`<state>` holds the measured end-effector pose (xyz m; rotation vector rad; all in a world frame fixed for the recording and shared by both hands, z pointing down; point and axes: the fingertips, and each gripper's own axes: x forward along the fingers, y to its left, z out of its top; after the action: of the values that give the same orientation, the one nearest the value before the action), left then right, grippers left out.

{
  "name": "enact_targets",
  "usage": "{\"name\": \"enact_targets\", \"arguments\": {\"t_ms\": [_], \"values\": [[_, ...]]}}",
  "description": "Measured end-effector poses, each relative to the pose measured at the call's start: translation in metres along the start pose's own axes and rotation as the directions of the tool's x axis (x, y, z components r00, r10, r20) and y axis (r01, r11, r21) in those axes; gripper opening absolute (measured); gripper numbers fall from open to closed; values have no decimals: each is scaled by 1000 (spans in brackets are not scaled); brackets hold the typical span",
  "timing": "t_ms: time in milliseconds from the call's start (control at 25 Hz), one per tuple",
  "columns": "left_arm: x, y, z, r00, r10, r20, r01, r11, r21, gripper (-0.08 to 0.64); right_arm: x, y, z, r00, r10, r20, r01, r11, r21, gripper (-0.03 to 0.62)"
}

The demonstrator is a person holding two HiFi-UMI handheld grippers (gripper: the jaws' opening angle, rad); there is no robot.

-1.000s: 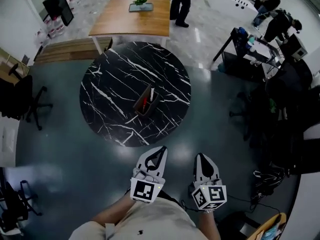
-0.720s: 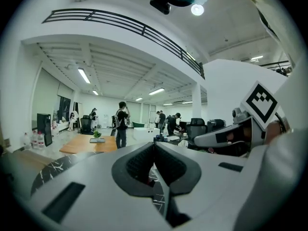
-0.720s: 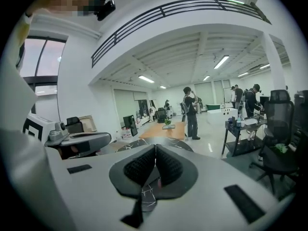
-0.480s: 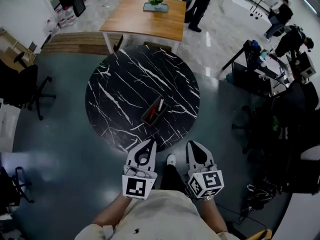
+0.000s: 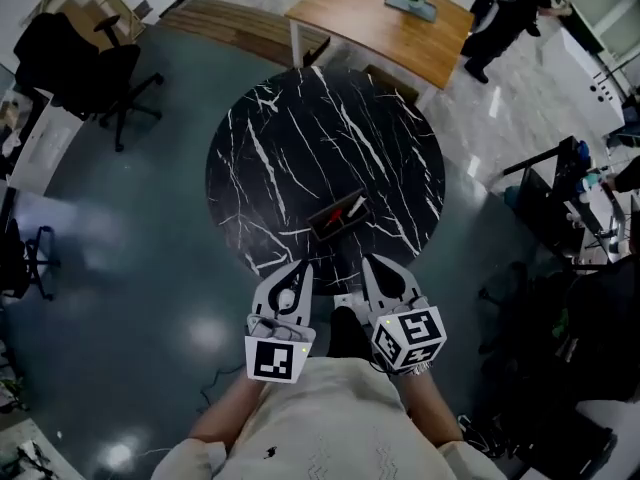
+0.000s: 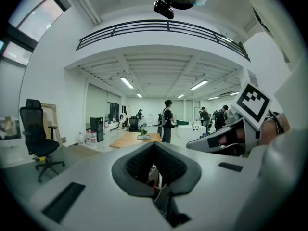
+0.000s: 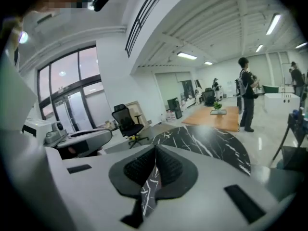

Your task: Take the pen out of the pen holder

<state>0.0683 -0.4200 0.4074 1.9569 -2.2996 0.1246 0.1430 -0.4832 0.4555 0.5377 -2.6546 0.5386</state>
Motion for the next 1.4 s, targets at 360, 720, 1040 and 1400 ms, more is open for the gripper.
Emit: {"name": "enact_targets", "arguments": {"t_ms": [360,720,1040,1400], "values": [[2,-10,-40,950,289,-117,-299,952,-70,12,87,-52,-52,964,136,-229,-159,984,-82,18],[-4,0,-55,866,467,-179,-486,870,-80,14,155,-83,-115,893,154,-422,-179,984,-20,25],[-12,12,-70,809,533,-248,-565,821,-80,12,194,-95,-141,863,120,-491,-159,987,-37,84],[-20,23,-71,773,586,-242,-618,782,-80,12,208,-84,-143,871,108,-479,-189,974,-125,83]]}}
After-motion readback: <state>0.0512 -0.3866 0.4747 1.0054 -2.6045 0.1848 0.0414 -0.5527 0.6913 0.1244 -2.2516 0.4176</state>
